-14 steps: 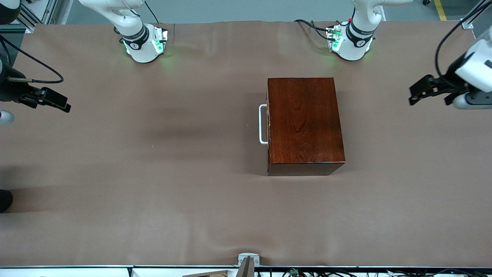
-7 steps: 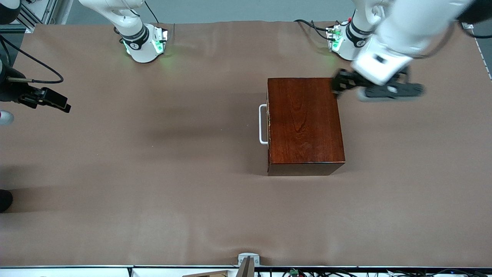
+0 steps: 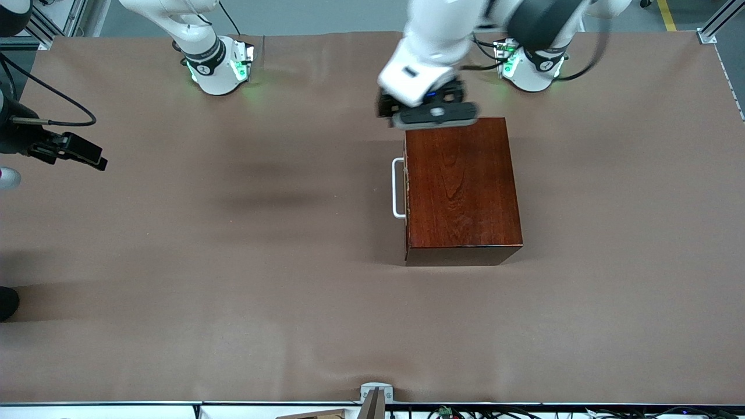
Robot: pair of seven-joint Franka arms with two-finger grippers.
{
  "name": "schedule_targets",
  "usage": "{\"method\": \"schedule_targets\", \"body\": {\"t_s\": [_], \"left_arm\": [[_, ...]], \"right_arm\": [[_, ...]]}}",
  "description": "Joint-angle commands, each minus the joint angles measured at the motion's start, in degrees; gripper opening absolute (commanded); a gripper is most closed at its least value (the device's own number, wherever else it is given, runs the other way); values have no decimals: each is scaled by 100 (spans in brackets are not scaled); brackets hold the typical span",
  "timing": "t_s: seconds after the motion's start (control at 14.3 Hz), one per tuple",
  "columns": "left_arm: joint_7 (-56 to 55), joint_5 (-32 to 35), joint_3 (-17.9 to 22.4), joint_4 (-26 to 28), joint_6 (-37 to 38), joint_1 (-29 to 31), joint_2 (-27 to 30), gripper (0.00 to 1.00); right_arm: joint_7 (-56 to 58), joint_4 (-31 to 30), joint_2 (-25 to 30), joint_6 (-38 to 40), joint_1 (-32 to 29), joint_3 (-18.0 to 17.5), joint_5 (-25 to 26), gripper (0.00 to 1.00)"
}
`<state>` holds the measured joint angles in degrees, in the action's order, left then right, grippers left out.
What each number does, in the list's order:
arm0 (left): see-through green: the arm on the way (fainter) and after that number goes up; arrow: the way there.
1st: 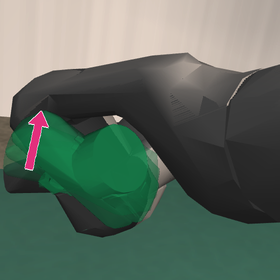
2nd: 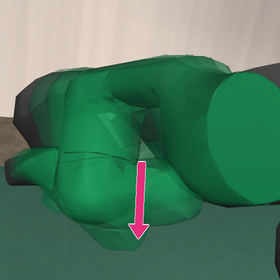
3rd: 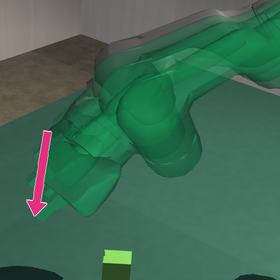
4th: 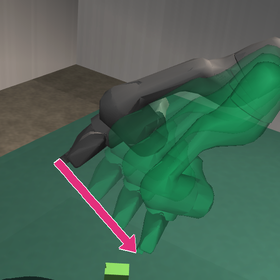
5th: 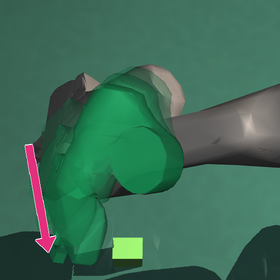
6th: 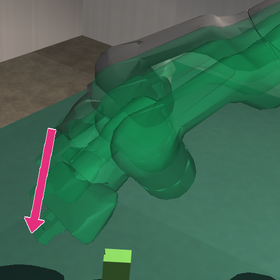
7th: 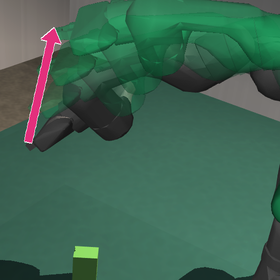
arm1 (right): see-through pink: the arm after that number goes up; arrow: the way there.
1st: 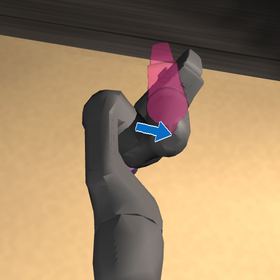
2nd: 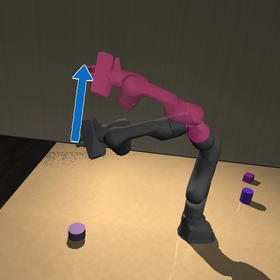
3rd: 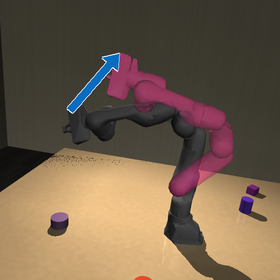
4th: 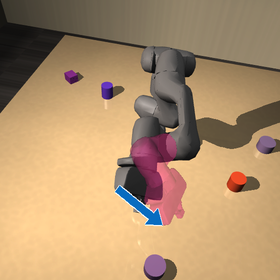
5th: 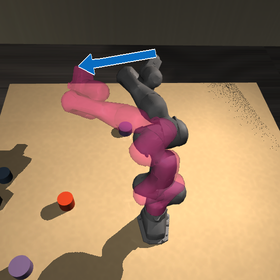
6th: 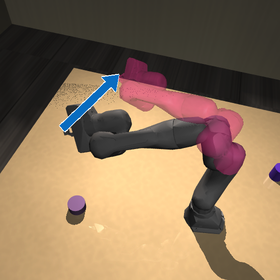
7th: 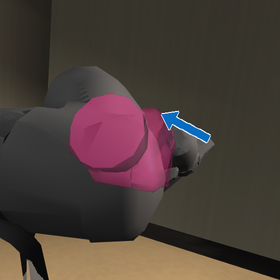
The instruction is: Open drawer, take yellow block, close drawer
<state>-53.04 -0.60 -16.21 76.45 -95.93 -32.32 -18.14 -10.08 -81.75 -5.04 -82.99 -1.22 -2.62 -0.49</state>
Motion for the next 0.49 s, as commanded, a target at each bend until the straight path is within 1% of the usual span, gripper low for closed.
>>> {"method": "schedule_targets", "body": {"t_s": [0.0,0.14,0.35,0.42], "left_arm": [[-127,7,109,-341,-329,-344,-610,100],[-136,129,109,-341,-505,-511,-944,100],[-154,1085,109,-324,-506,-906,-1462,100],[-180,1201,118,-341,-523,-934,-1638,100]], "right_arm": [[-99,18,21,-7,25,7,40,100],[-99,18,21,-7,16,7,40,100],[-99,18,21,-7,25,7,40,100],[-99,18,21,-7,25,7,40,100]]}}
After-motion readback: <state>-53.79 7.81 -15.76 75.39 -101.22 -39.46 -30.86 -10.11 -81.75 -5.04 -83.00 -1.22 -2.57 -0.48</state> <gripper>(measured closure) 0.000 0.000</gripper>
